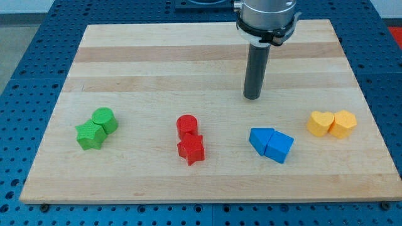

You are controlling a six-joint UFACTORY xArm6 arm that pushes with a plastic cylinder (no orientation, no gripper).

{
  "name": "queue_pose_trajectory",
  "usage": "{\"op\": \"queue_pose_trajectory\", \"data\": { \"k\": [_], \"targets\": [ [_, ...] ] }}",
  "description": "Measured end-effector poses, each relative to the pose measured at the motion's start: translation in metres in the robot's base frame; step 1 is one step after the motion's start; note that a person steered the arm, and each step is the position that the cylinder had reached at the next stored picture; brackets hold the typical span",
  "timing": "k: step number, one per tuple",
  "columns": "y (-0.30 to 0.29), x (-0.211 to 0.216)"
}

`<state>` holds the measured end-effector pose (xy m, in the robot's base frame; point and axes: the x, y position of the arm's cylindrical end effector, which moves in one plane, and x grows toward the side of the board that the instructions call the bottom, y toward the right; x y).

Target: Move your hand to the bottom right to the blue blocks

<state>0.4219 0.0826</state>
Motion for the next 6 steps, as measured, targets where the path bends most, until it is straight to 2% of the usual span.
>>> {"op": "queue_pose_trajectory", "data": {
  "k": [1,4,6],
  "targets": [
    [0.046,0.045],
    [0.075,0.072],
    [0.077,0.121]
  ]
}}
